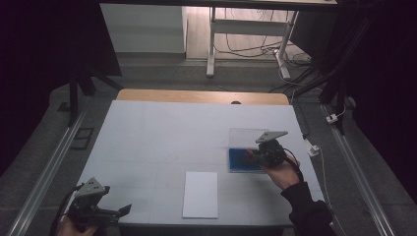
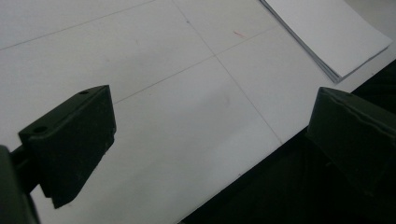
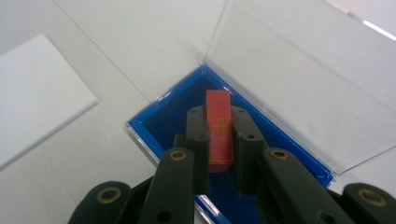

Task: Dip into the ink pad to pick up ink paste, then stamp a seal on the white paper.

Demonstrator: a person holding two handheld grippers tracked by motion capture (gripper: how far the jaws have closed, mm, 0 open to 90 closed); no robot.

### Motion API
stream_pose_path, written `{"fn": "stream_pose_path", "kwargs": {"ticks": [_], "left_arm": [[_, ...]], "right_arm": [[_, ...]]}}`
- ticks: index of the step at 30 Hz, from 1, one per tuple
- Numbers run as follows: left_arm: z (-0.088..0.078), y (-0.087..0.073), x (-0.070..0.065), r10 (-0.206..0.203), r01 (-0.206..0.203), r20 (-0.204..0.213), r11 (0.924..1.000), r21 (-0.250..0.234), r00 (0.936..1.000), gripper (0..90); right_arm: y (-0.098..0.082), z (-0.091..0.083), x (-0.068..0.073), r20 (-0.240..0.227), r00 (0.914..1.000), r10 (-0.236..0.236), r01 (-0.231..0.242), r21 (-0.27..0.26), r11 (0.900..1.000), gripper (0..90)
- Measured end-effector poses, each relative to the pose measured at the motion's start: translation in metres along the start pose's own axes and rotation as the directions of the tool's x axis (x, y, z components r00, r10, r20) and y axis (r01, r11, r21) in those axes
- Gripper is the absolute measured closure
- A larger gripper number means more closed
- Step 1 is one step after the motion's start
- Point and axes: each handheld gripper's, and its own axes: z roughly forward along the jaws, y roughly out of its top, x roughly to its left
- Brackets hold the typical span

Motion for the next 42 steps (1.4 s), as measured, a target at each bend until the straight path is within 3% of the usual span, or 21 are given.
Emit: {"fn": "stream_pose_path", "kwargs": {"ticks": [13, 27, 42], "left_arm": [[0.000, 0.000, 0.000, -0.002, 0.002, 0.001, 1.0000, 0.000, 1.0000, 1.3], [0.000, 0.000, 0.000, -0.003, 0.003, 0.001, 1.0000, 0.000, 1.0000, 1.3], [0.000, 0.000, 0.002, -0.003, 0.003, 0.007, 1.0000, -0.002, 1.0000, 1.4]], "right_arm": [[0.006, -0.008, 0.014, -0.051, 0.9987, 0.004, -0.006, -0.031, 1.000, 80.7], [0.013, -0.011, 0.037, -0.110, 0.9922, -0.059, 0.053, -0.054, 0.997, 80.7], [0.018, -0.009, 0.055, -0.163, 0.9829, -0.086, 0.077, -0.060, 0.995, 80.7]]}}
